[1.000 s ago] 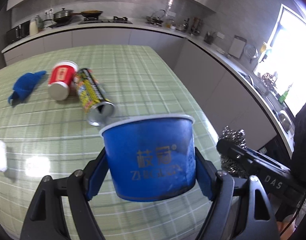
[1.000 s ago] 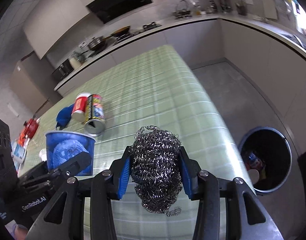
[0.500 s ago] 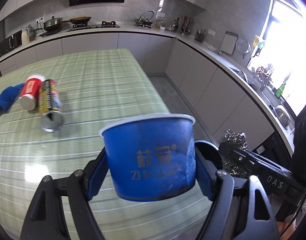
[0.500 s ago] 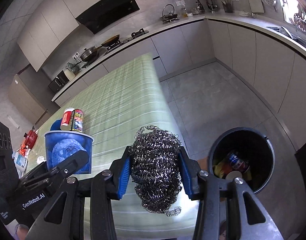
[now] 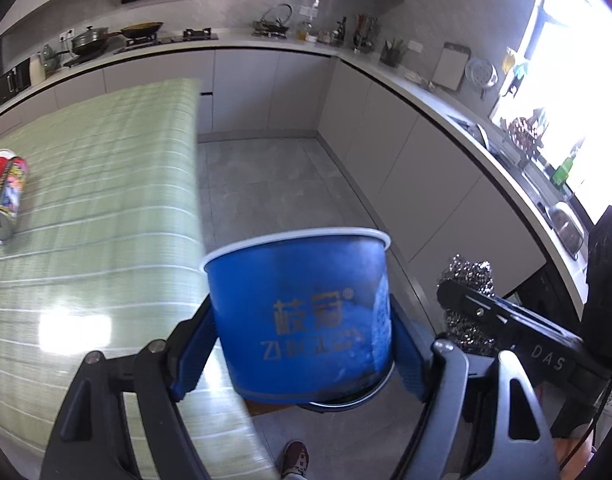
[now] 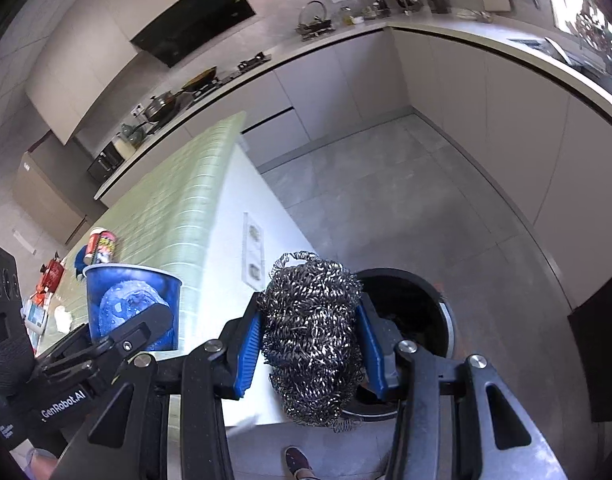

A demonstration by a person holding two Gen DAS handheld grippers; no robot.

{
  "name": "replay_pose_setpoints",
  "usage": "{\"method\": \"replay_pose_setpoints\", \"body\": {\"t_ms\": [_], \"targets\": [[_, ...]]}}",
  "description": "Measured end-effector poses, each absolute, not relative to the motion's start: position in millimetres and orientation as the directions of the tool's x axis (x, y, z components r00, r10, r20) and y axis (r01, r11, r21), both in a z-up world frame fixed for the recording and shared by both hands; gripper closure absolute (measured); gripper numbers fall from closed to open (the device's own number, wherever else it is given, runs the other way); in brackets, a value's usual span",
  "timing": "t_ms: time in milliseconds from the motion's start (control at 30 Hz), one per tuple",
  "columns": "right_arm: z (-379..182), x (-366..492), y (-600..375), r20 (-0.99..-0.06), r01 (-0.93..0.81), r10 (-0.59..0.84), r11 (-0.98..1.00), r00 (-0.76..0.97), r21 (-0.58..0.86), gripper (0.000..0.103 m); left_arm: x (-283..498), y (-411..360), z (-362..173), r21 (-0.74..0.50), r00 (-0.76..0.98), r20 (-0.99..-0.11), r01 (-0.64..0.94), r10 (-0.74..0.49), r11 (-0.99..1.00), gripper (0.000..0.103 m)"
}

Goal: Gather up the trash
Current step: 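Open both tools to drop the bowl and steel wool into the bin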

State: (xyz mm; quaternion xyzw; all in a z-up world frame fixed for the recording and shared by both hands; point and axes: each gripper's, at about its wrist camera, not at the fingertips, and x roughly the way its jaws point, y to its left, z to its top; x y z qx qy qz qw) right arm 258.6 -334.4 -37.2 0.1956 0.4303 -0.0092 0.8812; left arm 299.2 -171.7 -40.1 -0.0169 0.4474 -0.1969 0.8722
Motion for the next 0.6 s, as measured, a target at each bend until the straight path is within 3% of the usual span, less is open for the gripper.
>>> {"method": "replay_pose_setpoints", "body": {"t_ms": [600], "targets": [[-133, 300, -384, -0.842, 0.191, 0.203, 0.922, 0.501, 0.336, 0.056, 311, -232, -138, -0.062, 0.413, -0.894, 0.274, -0.175, 0.960, 0.024]]}}
